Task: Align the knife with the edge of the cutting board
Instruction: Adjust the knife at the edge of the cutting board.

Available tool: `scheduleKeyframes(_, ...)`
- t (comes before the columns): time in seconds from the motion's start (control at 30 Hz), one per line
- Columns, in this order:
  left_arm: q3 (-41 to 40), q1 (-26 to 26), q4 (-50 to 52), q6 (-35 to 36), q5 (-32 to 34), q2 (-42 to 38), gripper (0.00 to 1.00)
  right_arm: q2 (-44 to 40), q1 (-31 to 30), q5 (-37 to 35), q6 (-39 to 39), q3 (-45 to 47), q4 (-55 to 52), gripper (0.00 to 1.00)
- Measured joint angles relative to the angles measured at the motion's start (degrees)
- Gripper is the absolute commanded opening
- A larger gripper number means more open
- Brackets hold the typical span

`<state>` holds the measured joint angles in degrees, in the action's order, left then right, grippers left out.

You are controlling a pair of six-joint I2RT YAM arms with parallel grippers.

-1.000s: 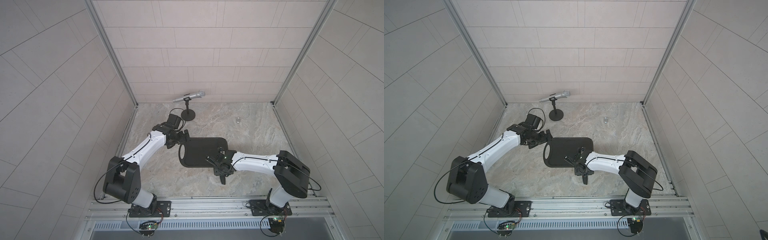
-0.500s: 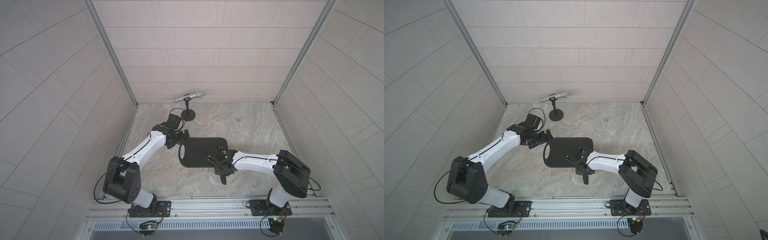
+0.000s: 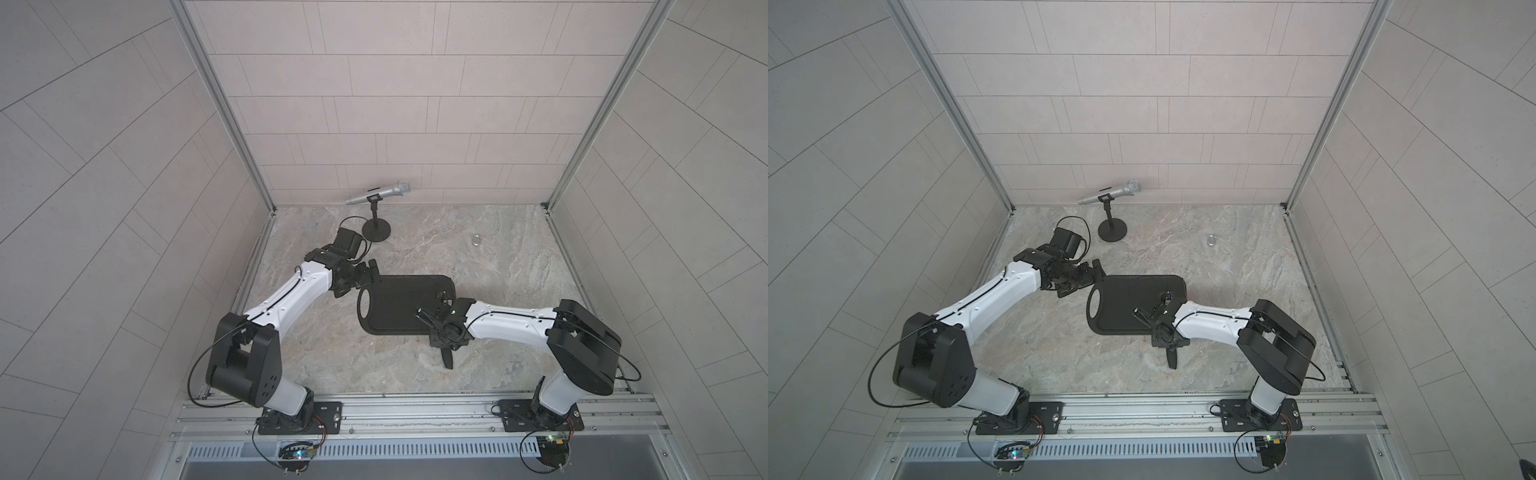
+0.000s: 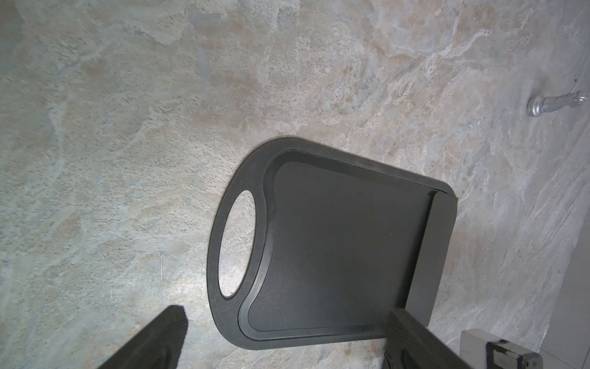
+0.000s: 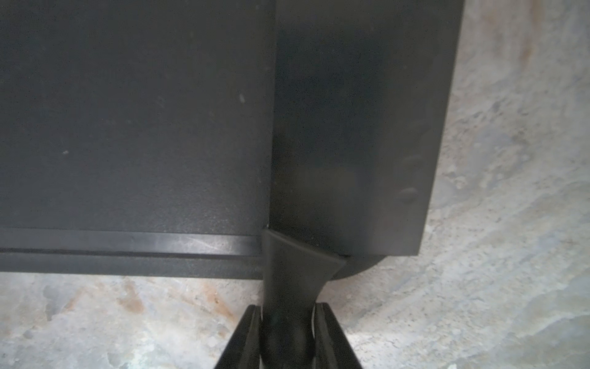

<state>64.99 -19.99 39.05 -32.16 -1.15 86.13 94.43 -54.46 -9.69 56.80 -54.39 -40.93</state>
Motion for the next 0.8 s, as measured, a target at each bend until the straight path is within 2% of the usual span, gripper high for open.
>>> scheduleKeyframes(0.2, 0.0, 0.0, 0.0, 0.0, 0.0, 0.0, 1.0, 0.0, 0.5, 0.0, -0.4, -0.9, 0.0, 0.29)
scheduleKeyframes(0.47, 0.0, 0.0, 0.0, 0.0, -0.2, 0.0, 1.0, 0.0, 0.5, 0.0, -0.9, -1.7, 0.0, 0.44)
scheduleKeyframes(0.8, 0.0, 0.0, 0.0, 0.0, -0.7, 0.0, 1.0, -2.0, 0.5, 0.5, -0.5, 1.2, 0.6, 0.46)
